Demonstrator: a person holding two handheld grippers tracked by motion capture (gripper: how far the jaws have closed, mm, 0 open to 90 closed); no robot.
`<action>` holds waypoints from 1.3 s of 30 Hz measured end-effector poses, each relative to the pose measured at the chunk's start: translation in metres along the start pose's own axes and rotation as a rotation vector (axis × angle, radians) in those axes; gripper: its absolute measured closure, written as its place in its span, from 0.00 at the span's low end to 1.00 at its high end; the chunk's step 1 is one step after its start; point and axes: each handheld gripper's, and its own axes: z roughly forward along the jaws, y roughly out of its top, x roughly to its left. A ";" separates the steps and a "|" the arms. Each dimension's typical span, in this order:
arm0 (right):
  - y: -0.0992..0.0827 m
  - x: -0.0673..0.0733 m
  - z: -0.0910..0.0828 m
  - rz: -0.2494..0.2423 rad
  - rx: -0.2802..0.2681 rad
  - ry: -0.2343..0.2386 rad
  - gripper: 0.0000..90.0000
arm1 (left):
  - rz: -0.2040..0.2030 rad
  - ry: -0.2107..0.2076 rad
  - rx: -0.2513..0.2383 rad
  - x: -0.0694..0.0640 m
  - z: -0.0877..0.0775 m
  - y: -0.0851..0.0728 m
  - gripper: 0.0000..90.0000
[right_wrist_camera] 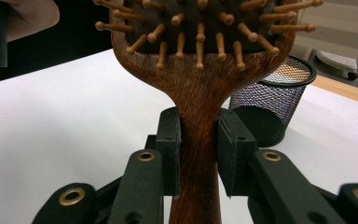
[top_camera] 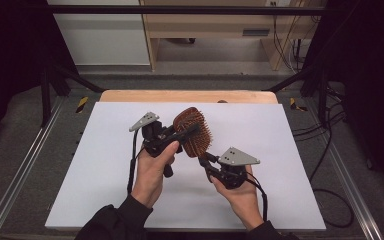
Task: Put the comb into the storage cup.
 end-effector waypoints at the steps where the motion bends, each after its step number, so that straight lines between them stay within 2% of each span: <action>1: 0.000 0.000 0.000 0.000 -0.001 0.000 0.81 | 0.004 -0.002 -0.001 -0.001 0.000 0.000 0.57; 7: -0.002 -0.001 0.001 0.008 -0.002 0.007 0.79 | 0.021 -0.009 0.009 -0.004 0.002 0.000 0.57; 9: -0.003 -0.003 0.000 0.025 -0.008 0.024 0.67 | 0.036 -0.004 0.014 -0.005 0.001 0.002 0.57; 12: -0.006 -0.006 -0.004 0.038 -0.008 0.018 0.52 | 0.063 0.008 0.007 -0.007 -0.001 0.006 0.57; 16: -0.007 -0.015 -0.011 0.071 -0.024 0.008 0.42 | 0.085 0.021 -0.003 -0.008 -0.002 0.013 0.57; 19: -0.010 -0.021 -0.016 0.090 -0.047 -0.025 0.37 | 0.098 0.032 -0.008 -0.007 -0.002 0.018 0.57; 21: -0.011 -0.027 -0.018 0.117 -0.052 -0.025 0.29 | 0.109 0.038 -0.011 -0.007 -0.001 0.020 0.57; 22: -0.012 -0.028 -0.017 0.118 -0.052 -0.033 0.28 | 0.110 0.040 -0.012 -0.006 -0.001 0.021 0.57; 25: -0.014 -0.030 -0.014 0.108 -0.008 -0.079 0.26 | 0.113 0.043 -0.016 -0.005 -0.001 0.023 0.57; 27: -0.014 -0.031 -0.012 0.105 0.009 -0.092 0.25 | 0.121 0.048 -0.014 -0.004 0.000 0.024 0.57; 31: -0.015 -0.030 -0.013 0.072 -0.001 -0.085 0.19 | 0.133 0.060 -0.004 -0.004 0.000 0.024 0.57; 37: -0.018 -0.033 -0.013 0.069 0.030 -0.100 0.16 | 0.143 0.073 -0.002 -0.002 0.000 0.030 0.57; 39: -0.018 -0.035 -0.015 0.066 0.026 -0.073 0.14 | 0.154 0.080 -0.001 -0.002 0.000 0.033 0.57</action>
